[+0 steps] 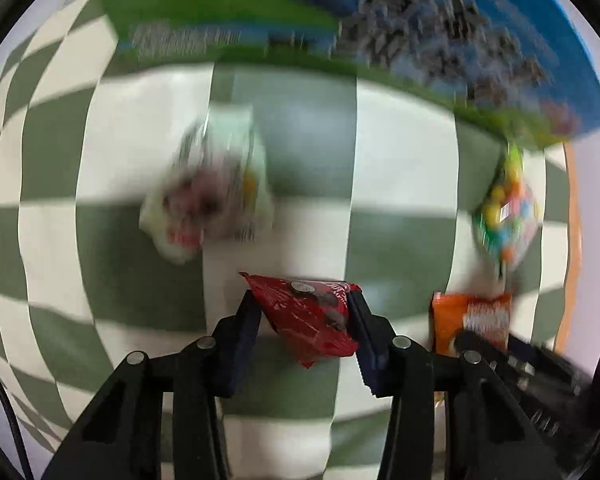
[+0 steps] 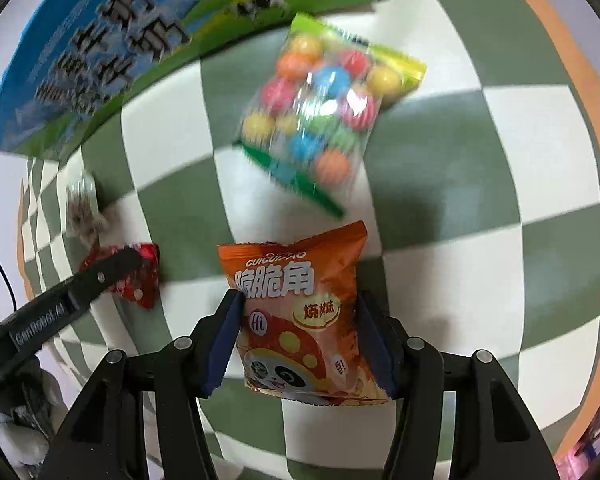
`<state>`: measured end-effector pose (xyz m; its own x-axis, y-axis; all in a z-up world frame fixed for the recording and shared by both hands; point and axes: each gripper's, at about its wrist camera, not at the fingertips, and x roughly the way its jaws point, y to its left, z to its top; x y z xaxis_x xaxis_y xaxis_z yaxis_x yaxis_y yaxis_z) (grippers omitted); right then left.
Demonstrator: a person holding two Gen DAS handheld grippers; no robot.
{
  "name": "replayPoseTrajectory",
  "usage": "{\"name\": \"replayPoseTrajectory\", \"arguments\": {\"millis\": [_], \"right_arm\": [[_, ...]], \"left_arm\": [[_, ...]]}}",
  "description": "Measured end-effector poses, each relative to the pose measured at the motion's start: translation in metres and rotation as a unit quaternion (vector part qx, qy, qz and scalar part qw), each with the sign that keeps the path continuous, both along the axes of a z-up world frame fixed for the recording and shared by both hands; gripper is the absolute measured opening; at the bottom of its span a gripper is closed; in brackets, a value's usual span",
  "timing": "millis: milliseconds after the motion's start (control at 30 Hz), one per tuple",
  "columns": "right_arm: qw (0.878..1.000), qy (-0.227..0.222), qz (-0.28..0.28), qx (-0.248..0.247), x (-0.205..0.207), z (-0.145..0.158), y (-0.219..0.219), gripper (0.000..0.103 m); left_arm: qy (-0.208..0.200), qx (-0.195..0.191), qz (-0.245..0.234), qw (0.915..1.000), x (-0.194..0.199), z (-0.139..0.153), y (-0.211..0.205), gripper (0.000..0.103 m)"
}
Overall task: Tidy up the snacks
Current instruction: 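Grasp the red triangular candy pack with the left gripper while the right grasps the orange panda chip bag, then carry both packs into the box and open both grippers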
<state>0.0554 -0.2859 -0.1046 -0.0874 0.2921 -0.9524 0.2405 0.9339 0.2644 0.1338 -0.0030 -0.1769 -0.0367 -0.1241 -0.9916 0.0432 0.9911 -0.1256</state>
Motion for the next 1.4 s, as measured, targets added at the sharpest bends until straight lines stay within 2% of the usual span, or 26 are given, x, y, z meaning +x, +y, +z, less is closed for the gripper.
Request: {"name": "replayPoseTrajectory", "arguments": {"millis": [133, 233, 300, 433, 533, 667, 767, 833, 933, 1033, 1067, 1133, 1300, 1400], "right_arm": [[0.999, 0.023, 0.025, 0.006, -0.019, -0.005, 0.008, 0.06], [0.998, 0.032, 0.047, 0.007, -0.028, -0.008, 0.013, 0.06], [0.999, 0.032, 0.041, 0.011, -0.028, -0.009, 0.012, 0.064], [0.998, 0.041, 0.05, 0.013, -0.026, -0.012, 0.018, 0.079], [0.997, 0.041, 0.064, 0.008, -0.023, -0.013, 0.027, 0.086], [0.996, 0.05, 0.075, 0.003, -0.027, -0.016, 0.043, 0.086], [0.996, 0.05, 0.079, -0.004, -0.029, -0.016, 0.05, 0.086], [0.996, 0.051, 0.075, -0.007, -0.029, -0.017, 0.052, 0.086], [0.996, 0.048, 0.075, -0.013, -0.029, -0.018, 0.062, 0.086], [0.996, 0.04, 0.081, -0.023, -0.026, -0.021, 0.065, 0.083], [0.995, 0.037, 0.084, -0.031, -0.029, -0.023, 0.073, 0.076], [0.994, 0.027, 0.096, -0.04, -0.032, -0.023, 0.077, 0.07], [0.994, 0.016, 0.098, -0.039, -0.037, -0.017, 0.084, 0.061], [0.995, 0.011, 0.095, -0.033, -0.039, -0.012, 0.078, 0.058]], "left_arm": [[0.034, 0.001, -0.011, 0.9994, -0.037, -0.004, 0.017, 0.041], [0.056, -0.005, -0.003, 0.9984, -0.054, -0.012, 0.03, 0.042], [0.071, -0.029, 0.024, 0.9967, -0.057, -0.022, 0.041, 0.046], [0.091, -0.068, 0.056, 0.9919, -0.055, -0.034, 0.051, 0.06], [0.091, -0.072, 0.047, 0.9921, -0.055, -0.036, 0.049, 0.067], [0.091, -0.049, 0.024, 0.9944, -0.053, -0.043, 0.029, 0.071], [0.086, -0.025, 0.016, 0.9959, -0.057, -0.043, 0.011, 0.07], [0.08, 0.004, 0.004, 0.9968, -0.058, -0.043, 0.001, 0.064], [0.07, 0.026, -0.011, 0.9971, -0.063, -0.043, -0.016, 0.056], [0.067, 0.027, -0.008, 0.9974, -0.068, -0.041, -0.018, 0.049], [0.066, 0.026, -0.005, 0.9975, -0.068, -0.04, -0.019, 0.047], [0.064, 0.026, -0.002, 0.9976, -0.072, -0.037, -0.02, 0.044], [0.059, 0.025, 0.002, 0.9979, -0.075, -0.033, -0.024, 0.042], [0.058, 0.017, 0.005, 0.9982, -0.086, -0.027, -0.007, 0.042]]}}
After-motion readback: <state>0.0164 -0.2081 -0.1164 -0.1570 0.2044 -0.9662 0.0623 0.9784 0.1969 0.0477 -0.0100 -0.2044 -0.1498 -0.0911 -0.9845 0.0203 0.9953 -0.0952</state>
